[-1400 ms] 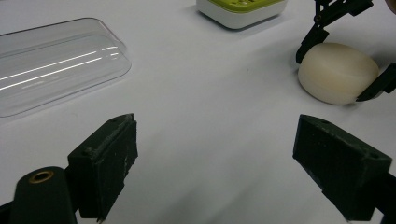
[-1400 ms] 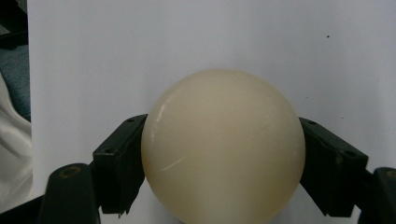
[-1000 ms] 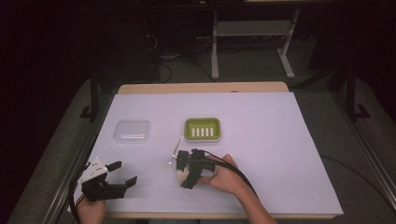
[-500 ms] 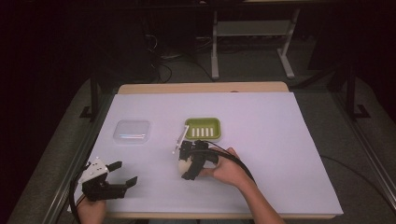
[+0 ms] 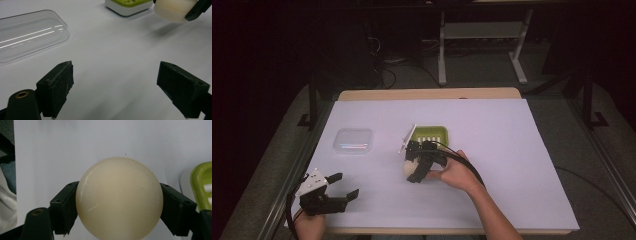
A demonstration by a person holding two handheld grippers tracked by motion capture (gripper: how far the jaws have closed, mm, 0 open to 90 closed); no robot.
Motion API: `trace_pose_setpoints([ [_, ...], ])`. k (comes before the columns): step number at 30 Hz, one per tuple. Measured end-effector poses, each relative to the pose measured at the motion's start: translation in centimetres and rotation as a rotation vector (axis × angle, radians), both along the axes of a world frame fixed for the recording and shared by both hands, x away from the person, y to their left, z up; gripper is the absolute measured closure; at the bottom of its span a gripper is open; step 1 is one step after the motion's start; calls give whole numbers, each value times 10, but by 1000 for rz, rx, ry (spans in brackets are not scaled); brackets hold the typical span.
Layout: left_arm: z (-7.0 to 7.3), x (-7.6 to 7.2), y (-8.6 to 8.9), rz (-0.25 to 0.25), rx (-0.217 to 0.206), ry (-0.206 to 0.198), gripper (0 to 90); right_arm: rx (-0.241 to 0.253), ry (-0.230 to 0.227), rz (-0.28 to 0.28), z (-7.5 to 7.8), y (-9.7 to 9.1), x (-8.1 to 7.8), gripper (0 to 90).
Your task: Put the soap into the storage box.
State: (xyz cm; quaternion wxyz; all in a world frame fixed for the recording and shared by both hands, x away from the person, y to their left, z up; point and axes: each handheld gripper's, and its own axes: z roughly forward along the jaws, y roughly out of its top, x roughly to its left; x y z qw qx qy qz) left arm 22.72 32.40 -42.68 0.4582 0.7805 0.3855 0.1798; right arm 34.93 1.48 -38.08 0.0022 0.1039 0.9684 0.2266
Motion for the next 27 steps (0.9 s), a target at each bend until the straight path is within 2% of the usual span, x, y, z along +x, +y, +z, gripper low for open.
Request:
trace_pose_setpoints([
  [9, 0, 0, -1, 1, -3, 1, 130, 3, -4, -19, 10, -2, 12, 230],
  [13, 0, 0, -1, 1, -5, 0, 130, 22, -2, -19, 16, -4, 18, 230],
  [18, 0, 0, -1, -4, 2, 1, 130, 5, -11, -32, 21, -4, 25, 230],
  [27, 0, 0, 0, -1, 1, 0, 130, 5, -15, -45, 28, -3, 39, 230],
])
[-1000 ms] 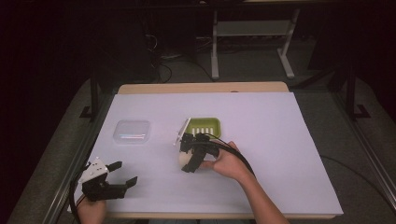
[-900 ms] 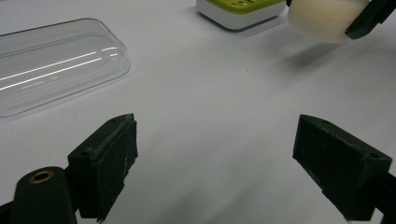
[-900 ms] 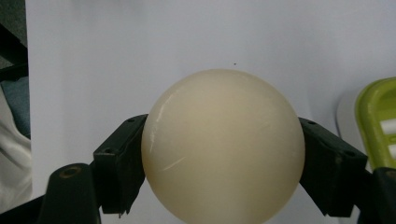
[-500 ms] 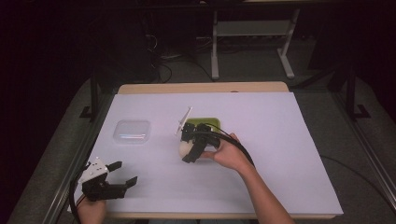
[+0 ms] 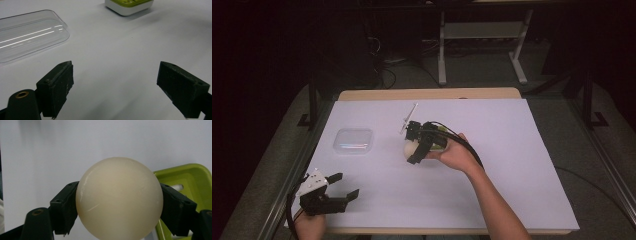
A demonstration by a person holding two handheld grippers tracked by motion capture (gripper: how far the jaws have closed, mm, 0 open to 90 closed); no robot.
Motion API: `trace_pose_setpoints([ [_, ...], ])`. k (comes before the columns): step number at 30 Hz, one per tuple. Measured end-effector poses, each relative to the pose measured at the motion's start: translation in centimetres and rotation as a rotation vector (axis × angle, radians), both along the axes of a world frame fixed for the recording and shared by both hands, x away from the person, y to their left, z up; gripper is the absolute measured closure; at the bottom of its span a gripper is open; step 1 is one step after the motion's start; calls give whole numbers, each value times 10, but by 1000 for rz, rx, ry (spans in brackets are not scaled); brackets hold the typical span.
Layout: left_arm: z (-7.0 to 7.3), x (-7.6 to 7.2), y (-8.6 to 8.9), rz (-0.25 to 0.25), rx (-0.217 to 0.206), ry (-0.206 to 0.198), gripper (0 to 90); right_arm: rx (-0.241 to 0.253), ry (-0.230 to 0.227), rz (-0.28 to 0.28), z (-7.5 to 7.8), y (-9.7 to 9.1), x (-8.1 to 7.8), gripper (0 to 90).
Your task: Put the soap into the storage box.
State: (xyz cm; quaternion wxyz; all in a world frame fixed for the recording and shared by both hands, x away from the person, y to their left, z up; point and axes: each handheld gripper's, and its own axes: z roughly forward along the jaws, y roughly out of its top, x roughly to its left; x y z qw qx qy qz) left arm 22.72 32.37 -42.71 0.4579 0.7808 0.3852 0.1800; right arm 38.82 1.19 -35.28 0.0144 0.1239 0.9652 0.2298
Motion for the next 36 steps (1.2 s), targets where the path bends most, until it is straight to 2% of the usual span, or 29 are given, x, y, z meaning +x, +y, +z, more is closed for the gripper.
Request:
trace_pose_setpoints([
  [7, 0, 0, -1, 1, -5, 5, 130, -1, -10, -7, 7, 0, 11, 230],
  [9, 0, 0, -1, 1, -6, 5, 130, -16, -7, -20, 10, 1, 15, 230],
  [14, 0, 0, -1, 5, -7, 3, 130, -6, 2, -45, 15, -1, 20, 230],
  [15, 0, 0, 0, 5, -6, 3, 130, 12, -8, -30, 14, -3, 23, 230],
  [24, 0, 0, -2, 8, -14, 4, 130, 19, 13, -71, 9, -11, 37, 230],
  [27, -1, 0, -1, 9, -17, 4, 130, 12, 16, -79, 7, -13, 40, 230],
  [30, 0, 0, -1, 2, -3, 6, 130, -30, -6, -83, 11, -12, 41, 230],
  [33, -1, 1, -2, -2, -3, 4, 130, -20, -18, -75, 15, -12, 43, 231],
  [36, 0, 1, -2, -4, 1, 3, 130, -1, -5, -94, 15, -16, 49, 230],
])
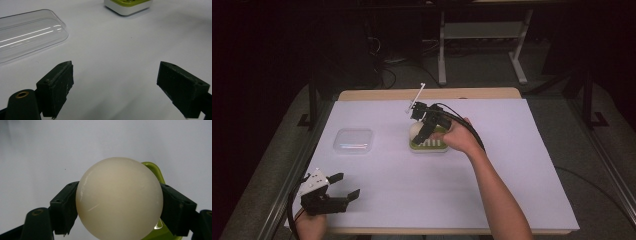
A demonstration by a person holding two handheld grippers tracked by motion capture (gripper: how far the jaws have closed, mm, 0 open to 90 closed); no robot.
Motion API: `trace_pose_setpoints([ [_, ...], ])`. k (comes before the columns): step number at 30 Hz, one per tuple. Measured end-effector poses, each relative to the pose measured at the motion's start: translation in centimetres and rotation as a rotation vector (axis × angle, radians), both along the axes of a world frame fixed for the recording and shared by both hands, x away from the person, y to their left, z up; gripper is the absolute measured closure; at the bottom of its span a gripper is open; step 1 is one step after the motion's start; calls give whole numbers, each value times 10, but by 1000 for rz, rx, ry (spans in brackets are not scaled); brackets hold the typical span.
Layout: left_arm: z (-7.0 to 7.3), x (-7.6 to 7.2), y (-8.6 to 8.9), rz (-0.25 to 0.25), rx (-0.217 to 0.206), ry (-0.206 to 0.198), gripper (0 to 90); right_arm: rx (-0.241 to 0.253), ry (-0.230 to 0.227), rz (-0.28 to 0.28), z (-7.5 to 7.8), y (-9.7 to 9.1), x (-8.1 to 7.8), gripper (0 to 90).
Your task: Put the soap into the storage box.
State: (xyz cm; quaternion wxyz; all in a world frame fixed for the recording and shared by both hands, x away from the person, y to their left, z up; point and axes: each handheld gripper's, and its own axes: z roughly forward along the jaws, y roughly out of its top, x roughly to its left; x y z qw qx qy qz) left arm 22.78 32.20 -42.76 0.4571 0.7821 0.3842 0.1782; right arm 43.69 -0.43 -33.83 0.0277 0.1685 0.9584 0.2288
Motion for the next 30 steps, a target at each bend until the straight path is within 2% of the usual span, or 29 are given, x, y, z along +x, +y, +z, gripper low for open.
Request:
trace_pose_setpoints([
  [7, 0, 0, 0, 4, -6, 2, 130, -27, 17, -33, -11, -4, 10, 230],
  [12, 0, 0, 0, 8, -15, 1, 130, -25, 20, -46, -16, -4, 15, 230],
  [30, 0, 0, 1, 1, -5, 2, 130, -32, 47, -92, -27, -5, 26, 230],
])
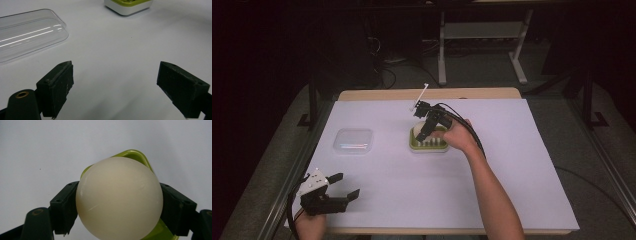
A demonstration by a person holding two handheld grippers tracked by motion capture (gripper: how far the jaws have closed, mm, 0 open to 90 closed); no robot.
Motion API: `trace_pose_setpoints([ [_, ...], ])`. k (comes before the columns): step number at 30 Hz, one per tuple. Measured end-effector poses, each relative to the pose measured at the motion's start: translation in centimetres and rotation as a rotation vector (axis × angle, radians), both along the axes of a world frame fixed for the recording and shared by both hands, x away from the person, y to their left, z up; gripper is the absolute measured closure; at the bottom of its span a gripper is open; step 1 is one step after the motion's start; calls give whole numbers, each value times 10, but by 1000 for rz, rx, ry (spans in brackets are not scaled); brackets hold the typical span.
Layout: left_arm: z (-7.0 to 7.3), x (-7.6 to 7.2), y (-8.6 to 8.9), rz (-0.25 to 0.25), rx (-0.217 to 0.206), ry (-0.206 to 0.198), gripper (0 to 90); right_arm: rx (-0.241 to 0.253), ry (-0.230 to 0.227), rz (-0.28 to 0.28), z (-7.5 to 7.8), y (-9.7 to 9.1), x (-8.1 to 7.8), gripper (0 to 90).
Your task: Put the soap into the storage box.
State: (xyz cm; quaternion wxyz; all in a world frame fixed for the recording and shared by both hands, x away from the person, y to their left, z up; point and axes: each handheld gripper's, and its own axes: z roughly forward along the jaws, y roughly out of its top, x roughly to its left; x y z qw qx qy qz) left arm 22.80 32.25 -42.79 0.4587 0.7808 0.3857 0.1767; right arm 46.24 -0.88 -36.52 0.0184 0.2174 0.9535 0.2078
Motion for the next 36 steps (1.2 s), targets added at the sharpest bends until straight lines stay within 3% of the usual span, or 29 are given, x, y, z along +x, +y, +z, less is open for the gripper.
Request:
trace_pose_setpoints([
  [20, 0, 0, 0, -2, 1, -1, 130, -1, -2, -31, -5, -6, 8, 230],
  [36, 0, 0, 0, -4, 1, -4, 130, -22, 24, -41, -14, -5, 10, 230],
])
